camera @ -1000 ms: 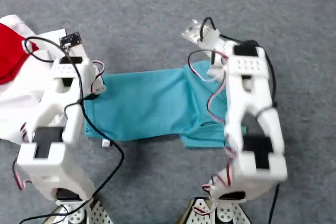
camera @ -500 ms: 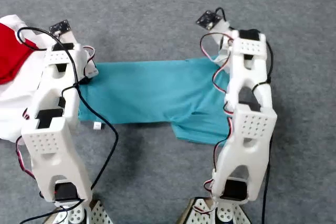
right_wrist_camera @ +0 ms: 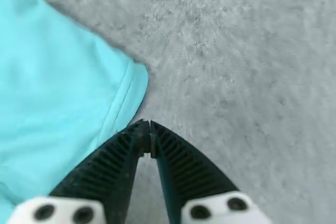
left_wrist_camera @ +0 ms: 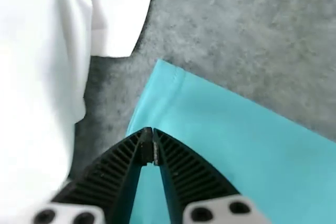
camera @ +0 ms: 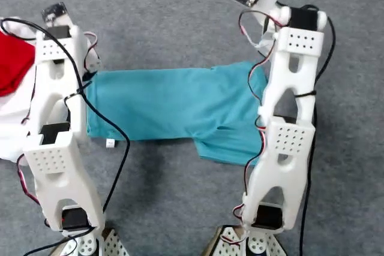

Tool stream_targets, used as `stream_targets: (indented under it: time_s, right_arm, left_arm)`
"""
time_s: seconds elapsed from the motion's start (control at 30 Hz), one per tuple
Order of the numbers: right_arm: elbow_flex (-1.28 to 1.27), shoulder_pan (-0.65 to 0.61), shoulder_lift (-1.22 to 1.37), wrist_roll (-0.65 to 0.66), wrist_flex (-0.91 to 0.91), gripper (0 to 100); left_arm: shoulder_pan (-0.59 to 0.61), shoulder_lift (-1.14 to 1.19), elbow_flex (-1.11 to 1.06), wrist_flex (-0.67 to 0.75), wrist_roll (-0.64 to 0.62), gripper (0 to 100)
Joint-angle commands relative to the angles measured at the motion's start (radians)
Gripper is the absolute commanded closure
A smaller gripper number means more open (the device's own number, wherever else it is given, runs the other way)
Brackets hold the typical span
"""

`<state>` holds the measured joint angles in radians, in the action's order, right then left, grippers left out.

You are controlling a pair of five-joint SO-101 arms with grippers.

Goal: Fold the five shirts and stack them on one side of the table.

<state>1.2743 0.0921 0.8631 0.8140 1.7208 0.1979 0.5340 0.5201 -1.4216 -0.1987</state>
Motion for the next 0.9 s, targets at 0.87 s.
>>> stream_targets:
  time_s: [0.87]
  right_arm:
    - [-1.443, -0.219, -0.931, 0.141, -0.107, 87.5]
  left_arm:
    - [-0.023, -0.364, -0.416, -0.133, 0.158, 98]
